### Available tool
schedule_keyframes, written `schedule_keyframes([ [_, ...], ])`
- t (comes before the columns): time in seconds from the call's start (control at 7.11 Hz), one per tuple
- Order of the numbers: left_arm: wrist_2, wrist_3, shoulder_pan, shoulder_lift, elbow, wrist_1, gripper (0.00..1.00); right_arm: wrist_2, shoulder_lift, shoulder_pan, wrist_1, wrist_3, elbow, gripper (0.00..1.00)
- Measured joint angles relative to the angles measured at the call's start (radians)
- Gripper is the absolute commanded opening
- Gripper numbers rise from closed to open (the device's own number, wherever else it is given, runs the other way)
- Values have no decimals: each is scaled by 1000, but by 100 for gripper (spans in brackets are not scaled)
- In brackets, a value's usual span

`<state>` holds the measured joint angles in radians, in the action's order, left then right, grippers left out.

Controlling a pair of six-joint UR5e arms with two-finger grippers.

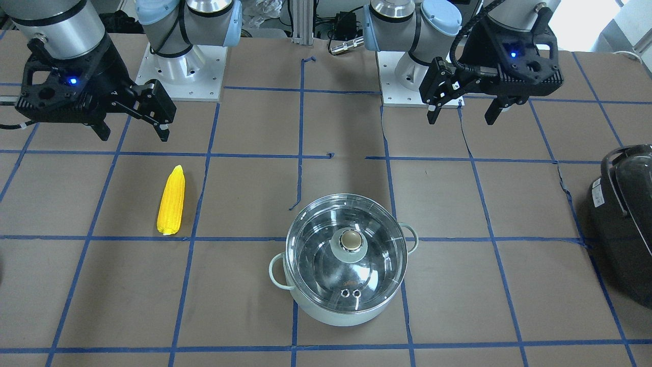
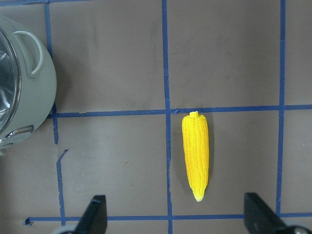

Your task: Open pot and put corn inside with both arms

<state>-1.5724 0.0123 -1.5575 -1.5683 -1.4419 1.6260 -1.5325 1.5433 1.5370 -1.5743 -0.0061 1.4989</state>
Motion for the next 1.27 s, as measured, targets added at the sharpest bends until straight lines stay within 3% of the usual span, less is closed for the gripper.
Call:
schedule_keyframes([
  [1.27,6,4,-1,-17,1,-6,100,5,-1,0,-1,-1,0,100],
])
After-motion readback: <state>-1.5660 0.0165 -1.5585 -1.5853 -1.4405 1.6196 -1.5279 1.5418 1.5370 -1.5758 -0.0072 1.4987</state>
